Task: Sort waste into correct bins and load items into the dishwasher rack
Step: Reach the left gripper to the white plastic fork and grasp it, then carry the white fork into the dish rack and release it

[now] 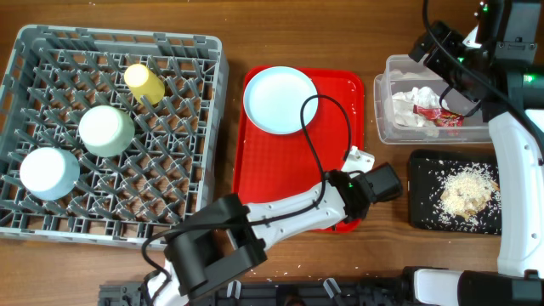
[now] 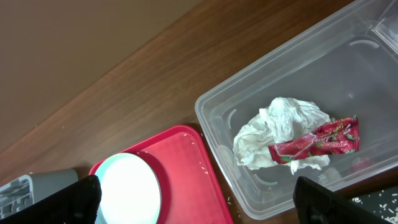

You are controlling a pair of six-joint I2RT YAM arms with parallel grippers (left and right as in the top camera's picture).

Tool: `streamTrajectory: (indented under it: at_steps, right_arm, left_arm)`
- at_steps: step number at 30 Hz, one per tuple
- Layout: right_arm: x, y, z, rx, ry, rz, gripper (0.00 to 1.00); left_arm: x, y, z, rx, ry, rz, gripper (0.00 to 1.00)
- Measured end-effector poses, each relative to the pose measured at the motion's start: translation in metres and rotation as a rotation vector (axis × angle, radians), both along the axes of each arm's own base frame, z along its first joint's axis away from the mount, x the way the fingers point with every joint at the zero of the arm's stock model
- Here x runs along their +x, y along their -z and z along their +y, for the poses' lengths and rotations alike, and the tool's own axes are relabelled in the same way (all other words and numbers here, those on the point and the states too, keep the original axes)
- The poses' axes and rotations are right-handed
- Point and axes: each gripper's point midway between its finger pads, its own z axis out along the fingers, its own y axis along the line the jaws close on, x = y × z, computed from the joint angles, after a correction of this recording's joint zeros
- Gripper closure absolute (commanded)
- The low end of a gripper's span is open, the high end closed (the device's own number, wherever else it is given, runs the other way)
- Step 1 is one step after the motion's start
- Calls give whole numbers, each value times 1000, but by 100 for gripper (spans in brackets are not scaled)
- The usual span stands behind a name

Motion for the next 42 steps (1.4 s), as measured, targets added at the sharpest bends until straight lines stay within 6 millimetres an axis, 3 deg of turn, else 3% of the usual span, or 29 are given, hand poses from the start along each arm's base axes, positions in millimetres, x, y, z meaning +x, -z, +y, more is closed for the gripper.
streamTrajectory:
  at_steps: [3,9,13,16,22,24,25,26,29,32,33,35,38,39,40,42]
  right_arm:
    - [0,0,0,0,0,0,0]
    - [0,0,0,0,0,0,0]
    - [0,0,0,0,0,0,0]
    - [0,0,0,0,0,0,0]
    - [0,0,0,0,0,0,0]
    - [0,0,0,0,0,0,0]
    - [0,0,0,0,0,0,0]
    - [0,0,0,0,0,0,0]
    - [0,0,0,0,0,0,0]
    - [0,0,0,0,0,0,0]
    - [0,0,0,0,0,0,0]
    - [0,0,0,0,0,1,0]
    - [0,0,0,0,0,1,0]
    - [0,0,0,0,0,0,0]
    - [0,0,0,0,0,0,0]
    - [0,0,0,0,0,0,0]
  left_arm:
    - [5,11,-1,11,-17,-20,51]
    - [18,22,-2,26,-46,-78,58]
    - [21,22,-2,28,-52,-94,87]
    - [21,22,1,45,-55,-98,96]
    - [19,12,12,78,-56,-91,96]
    - [20,-4,17,64,-59,-92,96]
    - [27,-29,22,33,-61,-107,96]
    - [41,-68,30,-33,-86,-145,96]
    - [66,-113,77,-37,-140,-170,96]
    - [113,-169,169,1,-219,-256,96]
    - [126,-184,208,45,-237,-287,96]
    - [146,-183,243,77,-244,-288,96]
    - [189,-164,312,37,-267,-233,96]
    - [195,-158,323,23,-273,-219,96]
    - [203,-138,342,-25,-270,-160,96]
    - [206,-120,348,-97,-249,-101,96]
